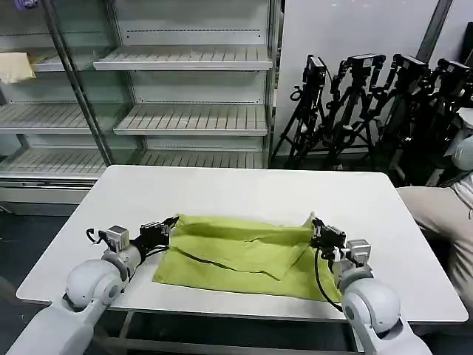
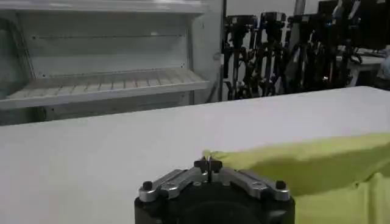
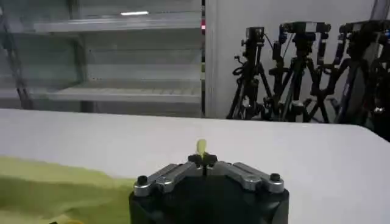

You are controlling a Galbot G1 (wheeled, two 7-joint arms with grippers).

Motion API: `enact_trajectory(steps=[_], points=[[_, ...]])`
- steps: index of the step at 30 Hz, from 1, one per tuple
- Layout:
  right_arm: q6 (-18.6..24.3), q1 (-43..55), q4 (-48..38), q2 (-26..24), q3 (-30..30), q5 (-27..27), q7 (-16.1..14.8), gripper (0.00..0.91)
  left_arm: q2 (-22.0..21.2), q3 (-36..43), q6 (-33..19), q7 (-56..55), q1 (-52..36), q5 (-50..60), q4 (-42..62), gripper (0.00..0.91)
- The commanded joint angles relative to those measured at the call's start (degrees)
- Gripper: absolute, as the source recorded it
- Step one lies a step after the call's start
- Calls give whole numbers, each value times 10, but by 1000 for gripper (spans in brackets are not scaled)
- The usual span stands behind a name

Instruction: Fold and organize the clothes.

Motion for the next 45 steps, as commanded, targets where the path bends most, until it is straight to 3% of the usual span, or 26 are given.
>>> enact_trajectory(steps=[1, 14, 15, 16, 19, 23, 29, 38, 44, 45], points=[[4, -65, 47, -4, 24, -5, -7, 0, 2, -33, 0, 4, 68, 1, -36, 10], [10, -76, 45, -2, 18, -18, -11, 0, 2, -49, 0, 6, 83, 5, -39, 10], [10, -76, 44, -3, 18, -20, -12, 0, 3, -49, 0, 6, 83, 5, -39, 50], [10, -76, 43, -3, 18, -22, -13, 907, 4, -50, 1, 11, 83, 11, -40, 907], [6, -82, 43, -6, 23, -54, -28, 907, 5, -56, 11, 28, 96, 55, -58, 907], [7, -88, 48, -3, 28, -54, -25, 907, 3, -73, 12, 16, 109, 49, -85, 907], [7, -114, 81, 3, 44, -55, -25, 907, 0, -89, 39, -78, 116, -44, -129, 907], [11, -149, 120, 11, 62, -74, -31, 907, -52, -4, 39, -212, 90, -109, -89, 907], [10, -154, 129, 3, 88, -72, -35, 907, -77, 31, 39, -237, 80, -109, -78, 907], [10, -154, 129, 2, 90, -72, -35, 907, -78, 32, 39, -242, 78, -110, -74, 645]])
